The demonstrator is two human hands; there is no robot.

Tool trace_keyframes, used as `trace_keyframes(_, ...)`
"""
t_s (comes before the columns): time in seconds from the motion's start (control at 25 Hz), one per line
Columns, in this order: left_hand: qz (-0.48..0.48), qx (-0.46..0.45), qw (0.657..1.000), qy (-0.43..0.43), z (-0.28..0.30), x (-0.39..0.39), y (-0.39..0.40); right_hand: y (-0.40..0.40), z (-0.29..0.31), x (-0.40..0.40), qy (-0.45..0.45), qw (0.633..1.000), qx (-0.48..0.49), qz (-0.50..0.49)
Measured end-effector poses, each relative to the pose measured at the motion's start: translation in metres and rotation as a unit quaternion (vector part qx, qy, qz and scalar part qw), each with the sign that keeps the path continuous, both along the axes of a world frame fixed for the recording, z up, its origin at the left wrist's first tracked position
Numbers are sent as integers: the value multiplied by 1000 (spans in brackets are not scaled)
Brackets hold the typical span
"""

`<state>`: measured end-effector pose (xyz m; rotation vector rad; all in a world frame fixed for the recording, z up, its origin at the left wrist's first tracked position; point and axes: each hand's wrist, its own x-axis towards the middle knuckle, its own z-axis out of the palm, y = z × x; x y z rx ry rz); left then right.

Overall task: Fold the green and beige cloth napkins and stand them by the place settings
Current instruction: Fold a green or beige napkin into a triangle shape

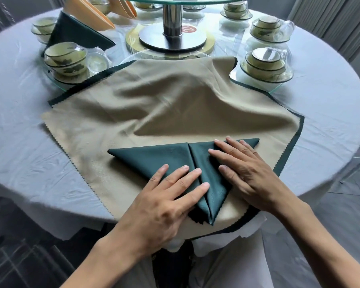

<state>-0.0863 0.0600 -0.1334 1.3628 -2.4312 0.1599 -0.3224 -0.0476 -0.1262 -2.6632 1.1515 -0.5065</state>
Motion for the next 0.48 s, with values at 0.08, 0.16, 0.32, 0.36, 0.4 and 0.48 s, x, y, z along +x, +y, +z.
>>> trace_keyframes(0.08, 2, 10, 1000, 5, -1, -4, 0, 3, 5, 1, -18, 1000, 7, 1)
trace_keyframes(0.16, -1, 42, 999, -10, -5, -7, 1, 8, 8, 5, -6, 1000, 24, 13)
trace_keyframes(0.32, 7, 90, 996, 23, -5, -11, 1, 24, -4, 19, 107, 994, -19, -5)
trace_keyframes(0.36, 12, 86, 996, 24, -5, -12, 1, 25, -5, 22, 124, 992, -26, -24)
trace_keyframes(0.4, 14, 79, 997, 15, -5, -13, 2, 26, -6, 25, 134, 990, -28, -42)
trace_keyframes(0.48, 15, 68, 997, -14, -7, -14, 5, 27, -5, 31, 145, 987, -23, -72)
